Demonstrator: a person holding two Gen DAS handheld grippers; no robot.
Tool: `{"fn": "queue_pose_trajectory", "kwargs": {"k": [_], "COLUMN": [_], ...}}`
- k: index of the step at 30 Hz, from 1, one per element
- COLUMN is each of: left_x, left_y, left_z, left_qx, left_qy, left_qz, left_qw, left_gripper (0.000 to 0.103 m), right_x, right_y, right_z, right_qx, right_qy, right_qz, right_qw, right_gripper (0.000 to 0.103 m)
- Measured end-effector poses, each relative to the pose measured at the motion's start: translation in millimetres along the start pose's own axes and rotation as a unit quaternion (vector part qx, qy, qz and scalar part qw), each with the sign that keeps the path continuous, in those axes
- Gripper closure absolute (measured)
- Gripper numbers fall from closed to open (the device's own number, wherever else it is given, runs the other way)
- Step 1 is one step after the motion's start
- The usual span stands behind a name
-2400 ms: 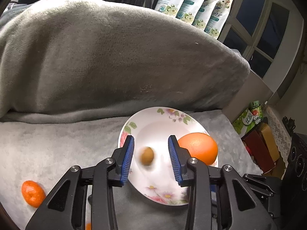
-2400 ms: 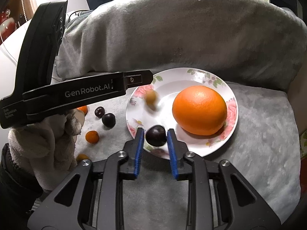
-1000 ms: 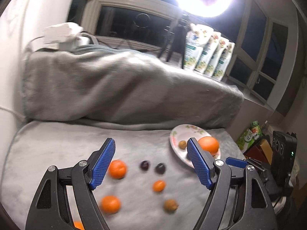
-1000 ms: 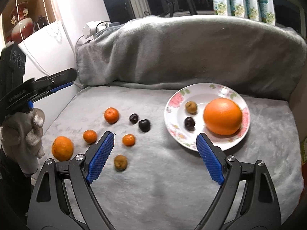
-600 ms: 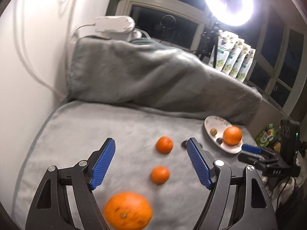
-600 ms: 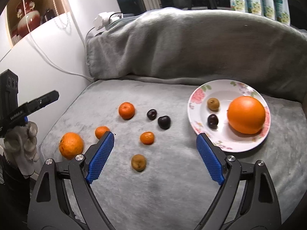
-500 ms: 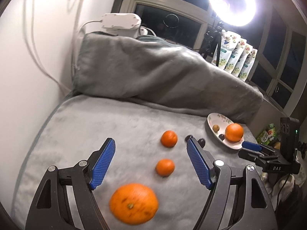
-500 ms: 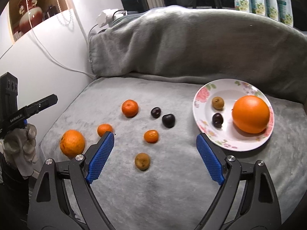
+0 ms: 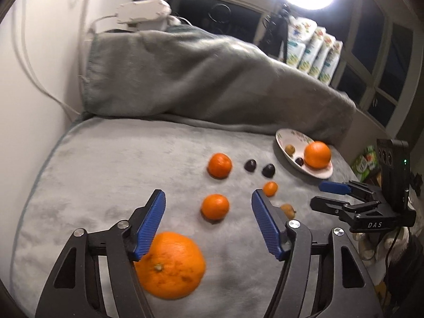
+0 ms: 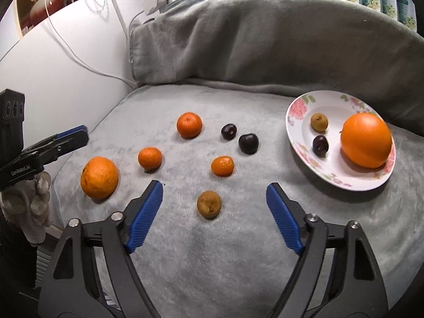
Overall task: Organize fruits
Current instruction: 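Grasp a mandarin with the left gripper while the right gripper grasps a kiwi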
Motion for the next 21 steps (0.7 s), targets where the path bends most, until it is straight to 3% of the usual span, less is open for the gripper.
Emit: {"fn": "queue_pose_trajectory", "kwargs": {"k": [11,21], "left_x": [13,20], "left_y": [-4,-6], "left_z": [-39,-73], "left_qx": [-0.076,-0.155], "left_qy": [-0.020,-0.024], "left_qz": [-0.053,-0.104], "left_qw": [0.9955,0.9822], "left_gripper": [0.049,0.057], "right_x": [-10,-13], "right_y": [-14,-18], "right_z": [-19,-35], "right_qx": [-0.032,-0.051], "right_qy": [0.007,0.002], "right_qz": [0.019,0.034], "right_qw": [0.999,0.998], "right_gripper": [0.039,0.050]}}
Point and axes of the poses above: each gripper's, at about its wrist camera, not at the fingertips, and z roughly against the way its jaws point, x to its right, y to its top, the point moved 7 cm from there along -z, roughly the way its jaws point, and after that the axes turned 2 degrees about y, right-handed, at the moved point
